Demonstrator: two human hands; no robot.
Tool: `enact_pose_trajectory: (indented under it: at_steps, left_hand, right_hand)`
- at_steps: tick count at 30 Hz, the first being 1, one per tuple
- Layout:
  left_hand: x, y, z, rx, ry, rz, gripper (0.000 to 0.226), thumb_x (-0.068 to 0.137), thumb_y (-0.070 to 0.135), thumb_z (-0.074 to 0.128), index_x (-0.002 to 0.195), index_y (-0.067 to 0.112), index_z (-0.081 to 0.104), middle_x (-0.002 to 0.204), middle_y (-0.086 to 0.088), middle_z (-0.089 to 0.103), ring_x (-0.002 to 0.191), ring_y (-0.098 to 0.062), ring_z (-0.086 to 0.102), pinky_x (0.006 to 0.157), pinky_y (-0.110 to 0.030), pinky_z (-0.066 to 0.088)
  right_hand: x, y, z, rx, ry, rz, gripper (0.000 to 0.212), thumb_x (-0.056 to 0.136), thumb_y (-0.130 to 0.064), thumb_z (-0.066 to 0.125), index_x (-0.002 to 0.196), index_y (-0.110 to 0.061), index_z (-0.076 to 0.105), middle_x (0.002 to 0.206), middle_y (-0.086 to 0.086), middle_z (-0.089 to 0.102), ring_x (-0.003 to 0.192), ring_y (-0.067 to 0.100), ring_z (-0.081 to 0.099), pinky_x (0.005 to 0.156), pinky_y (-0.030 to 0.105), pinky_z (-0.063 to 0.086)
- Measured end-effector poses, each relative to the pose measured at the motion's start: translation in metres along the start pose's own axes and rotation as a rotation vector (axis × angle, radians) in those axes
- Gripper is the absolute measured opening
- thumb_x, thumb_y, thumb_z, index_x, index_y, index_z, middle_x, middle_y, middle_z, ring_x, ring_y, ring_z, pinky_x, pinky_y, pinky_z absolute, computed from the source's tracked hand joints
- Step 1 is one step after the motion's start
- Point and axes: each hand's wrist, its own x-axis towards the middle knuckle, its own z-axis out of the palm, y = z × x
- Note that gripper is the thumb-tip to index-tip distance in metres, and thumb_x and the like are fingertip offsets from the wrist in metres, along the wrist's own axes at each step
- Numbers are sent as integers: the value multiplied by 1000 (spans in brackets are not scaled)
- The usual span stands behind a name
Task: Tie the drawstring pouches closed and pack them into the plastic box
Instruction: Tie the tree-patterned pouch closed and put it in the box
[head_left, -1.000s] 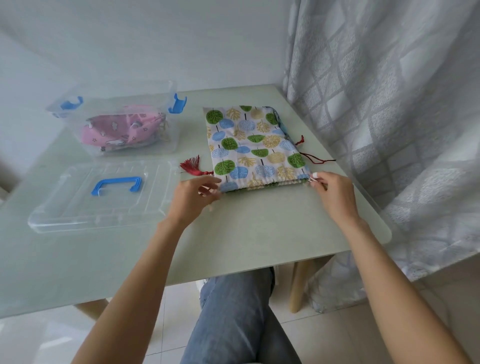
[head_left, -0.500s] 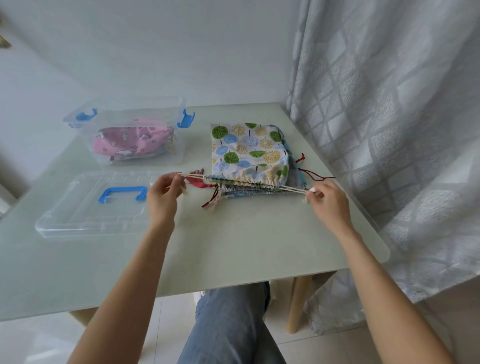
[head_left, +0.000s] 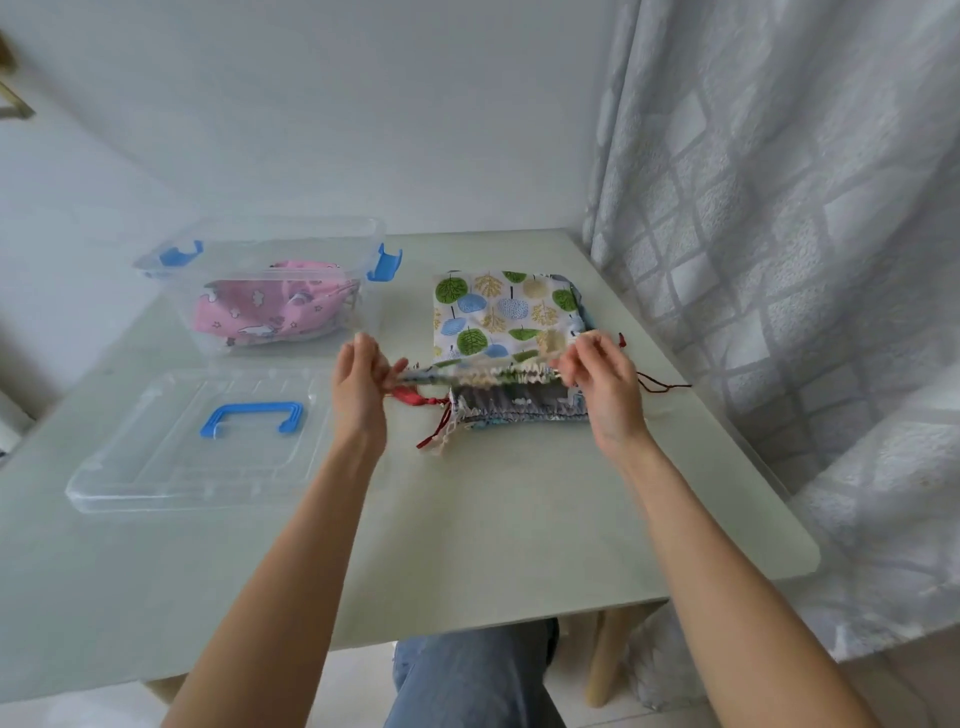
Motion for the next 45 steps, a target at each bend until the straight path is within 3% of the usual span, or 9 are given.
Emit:
enact_pose_trajectory:
  at_steps: [3, 6, 9, 14, 18, 27, 34, 40, 45]
  left_hand:
    - [11, 4, -13, 5, 32, -10, 33, 101, 21, 36, 68, 16, 36, 45, 13, 28, 39, -4, 25, 76, -28, 56]
    - [15, 4, -23, 58, 102, -6, 31, 100, 22, 39, 70, 16, 39, 51, 9, 29, 42, -4, 27, 57, -22, 48]
    - [15, -2, -36, 354, 81, 93, 25, 99, 22, 41, 75, 15, 45, 57, 4, 34, 43, -2, 32, 49, -23, 33]
    - [3, -16, -40, 1160, -268, 417, 22, 95, 27, 48, 86, 8, 56, 67, 4, 60, 59, -18, 53, 54, -28, 33]
    - [2, -15, -45, 1313, -362, 585, 19, 91, 22, 57, 85, 6, 62, 75, -6, 67, 69, -28, 60, 60, -27, 33]
    - [-5, -8, -55, 1427, -427, 704, 23, 80, 47, 66, 90, 28, 72, 84, 10, 55, 76, -13, 52, 57, -24, 29]
    - [2, -6, -61, 1437, -109, 597, 18, 80, 42, 68, 85, 26, 74, 68, 6, 49, 65, -18, 46, 50, -28, 24]
    - [3, -7, -59, 1463, -82, 564, 17, 80, 40, 68, 84, 25, 74, 67, 6, 47, 64, -20, 45, 53, -28, 24]
    - [5, -9, -65, 1433, -252, 568, 17, 80, 40, 69, 84, 25, 74, 75, 9, 50, 63, -14, 46, 50, -25, 26]
  right_hand:
    - [-3, 13, -6, 278, 143, 159, 28, 99, -8, 36, 72, -9, 42, 55, -4, 43, 50, 10, 39, 63, 29, 51]
    - [-10, 27, -14, 257, 260, 249, 28, 98, -7, 39, 70, -10, 42, 53, -4, 43, 46, 7, 34, 47, 19, 33]
    - [-14, 38, -19, -160, 266, 198, 31, 96, -5, 43, 66, -12, 39, 56, -2, 42, 48, 6, 34, 46, 20, 28]
    - [-29, 53, -7, -1040, -1, -85, 22, 98, -17, 41, 78, -7, 45, 68, 6, 55, 62, 20, 50, 59, 35, 38]
    - [-37, 52, -1, -1309, -96, -333, 32, 95, -28, 29, 80, -4, 45, 69, 6, 43, 66, 19, 37, 56, 32, 31]
    - [-35, 58, -8, -1487, -69, -413, 37, 94, -43, 38, 78, -12, 52, 71, 6, 59, 71, 26, 48, 66, 35, 33]
    - [-33, 50, -14, -1141, 32, -365, 37, 89, -38, 49, 58, -24, 33, 48, -11, 26, 54, 19, 29, 60, 30, 26]
    - [-33, 51, -18, -1163, 11, -378, 43, 87, -21, 59, 59, -23, 26, 50, -13, 20, 53, 19, 29, 58, 28, 20]
    - [-34, 59, -29, -1182, 31, -171, 35, 88, -29, 63, 58, -12, 56, 58, -6, 43, 64, 21, 44, 60, 30, 33]
